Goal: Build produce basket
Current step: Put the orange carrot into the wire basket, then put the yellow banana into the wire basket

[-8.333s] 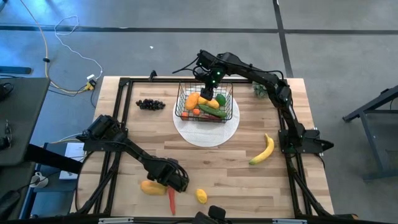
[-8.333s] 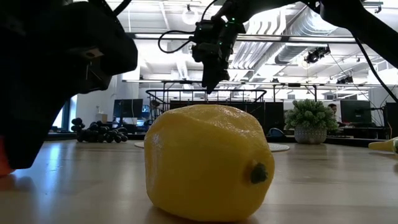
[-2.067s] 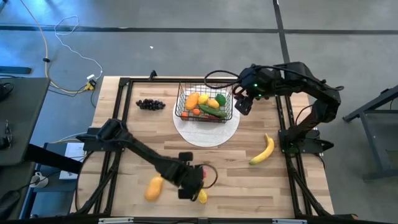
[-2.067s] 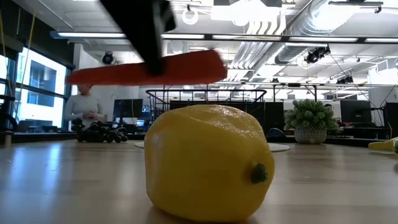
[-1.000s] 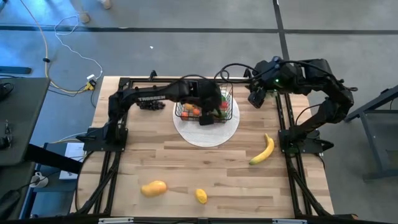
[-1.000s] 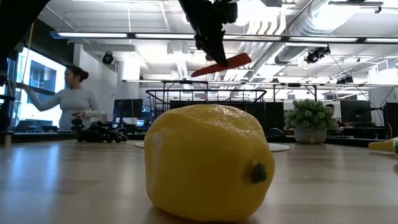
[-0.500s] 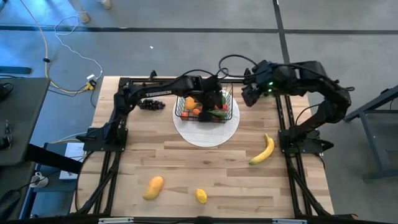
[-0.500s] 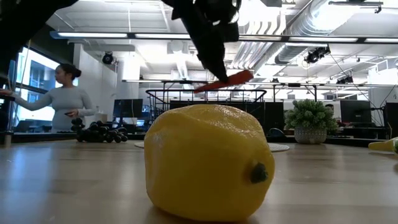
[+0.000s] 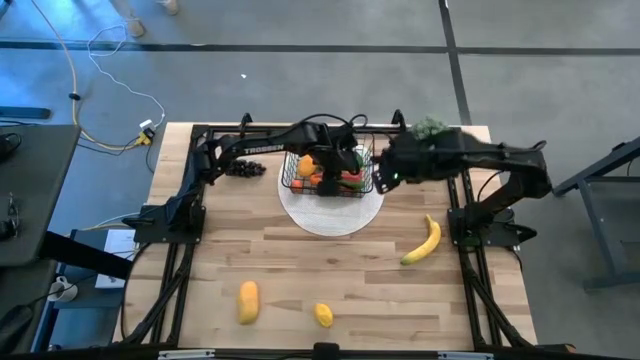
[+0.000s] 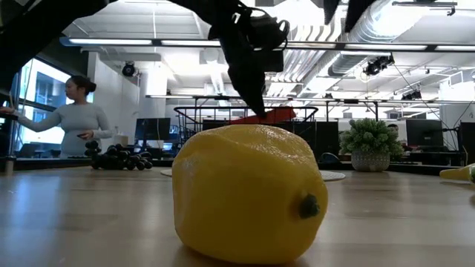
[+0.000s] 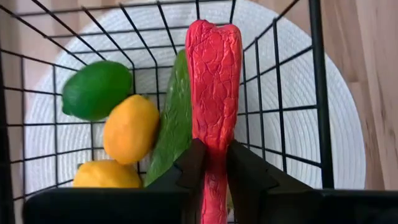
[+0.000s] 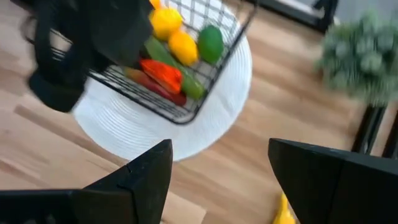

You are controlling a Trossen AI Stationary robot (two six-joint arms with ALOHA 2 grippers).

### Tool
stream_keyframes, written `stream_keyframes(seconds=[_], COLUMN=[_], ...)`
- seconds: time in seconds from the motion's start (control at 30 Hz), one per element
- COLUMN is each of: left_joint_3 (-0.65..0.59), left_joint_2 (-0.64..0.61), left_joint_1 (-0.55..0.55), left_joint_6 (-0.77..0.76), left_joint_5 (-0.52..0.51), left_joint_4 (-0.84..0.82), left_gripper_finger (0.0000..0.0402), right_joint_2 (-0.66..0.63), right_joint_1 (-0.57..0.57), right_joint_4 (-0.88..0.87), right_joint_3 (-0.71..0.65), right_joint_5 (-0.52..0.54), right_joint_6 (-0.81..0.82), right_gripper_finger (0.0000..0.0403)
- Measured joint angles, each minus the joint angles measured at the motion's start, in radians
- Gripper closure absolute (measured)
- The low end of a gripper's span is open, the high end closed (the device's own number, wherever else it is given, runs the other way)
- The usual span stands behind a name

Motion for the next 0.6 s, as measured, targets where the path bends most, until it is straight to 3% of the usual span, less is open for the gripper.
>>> stream_keyframes(seconds=[0.37, 0.6], left_joint_3=[0.000, 0.000], left_joint_2=[0.001, 0.001], left_joint_1=[-0.009, -0.016], left_joint_6=[-0.025, -0.026], left_joint_5=[-0.004, -0.061], left_joint_4=[-0.005, -0.006], left_gripper_finger=[0.0262, 0.0209], right_joint_2=[0.000, -0.001], right_joint_1=[0.192, 0.320], right_joint_4=[0.000, 0.000], right_joint_3=[-0.234, -0.320], right_joint_5=[0.003, -0.024], right_joint_6=[0.473, 0.758], right_gripper_finger=[0.0155, 0.0155])
